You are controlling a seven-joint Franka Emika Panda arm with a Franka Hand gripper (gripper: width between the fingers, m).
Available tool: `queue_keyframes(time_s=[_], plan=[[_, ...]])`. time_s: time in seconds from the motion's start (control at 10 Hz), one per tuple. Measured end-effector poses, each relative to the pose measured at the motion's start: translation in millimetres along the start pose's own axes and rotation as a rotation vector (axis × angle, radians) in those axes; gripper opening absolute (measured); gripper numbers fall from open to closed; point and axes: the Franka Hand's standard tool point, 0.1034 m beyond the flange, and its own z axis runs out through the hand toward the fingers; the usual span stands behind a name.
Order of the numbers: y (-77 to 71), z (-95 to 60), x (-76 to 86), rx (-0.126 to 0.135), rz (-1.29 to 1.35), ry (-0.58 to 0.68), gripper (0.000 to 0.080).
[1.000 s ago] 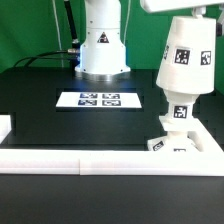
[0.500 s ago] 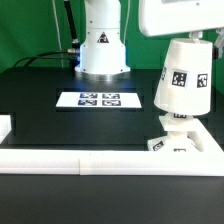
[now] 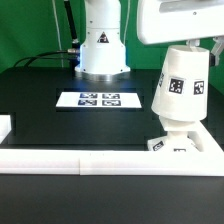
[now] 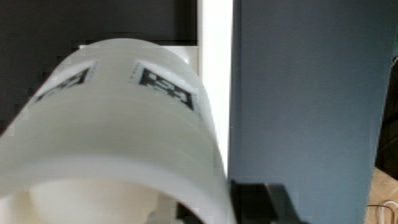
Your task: Assemble lamp
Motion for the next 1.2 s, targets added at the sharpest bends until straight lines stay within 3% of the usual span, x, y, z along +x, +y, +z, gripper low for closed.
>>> queue_keyframes(time_s=[0.1,0.3,0.4,0.5,0.6,1.0,1.2], plan=[[0.9,-0.9,0.4,0.000,0.002,0.001,0.0119],[2.8,-3.1,1.3,0.001,0.004,0.004,0.0445],[3.6,-5.4,1.4,0.002,0.004,0.007,0.0445],[5.7,-9.3,-0.1,0.003,0.007,0.009,0.0619],[8.7,-13.6,-5.2,0.003,0.011,0.006,0.0674],[8.6,-32.3,-36.8,-0.006,0.122,-0.003,0.0698],[10.8,-29.5,-35.2,-0.008,0.124,-0.006,0.0699]])
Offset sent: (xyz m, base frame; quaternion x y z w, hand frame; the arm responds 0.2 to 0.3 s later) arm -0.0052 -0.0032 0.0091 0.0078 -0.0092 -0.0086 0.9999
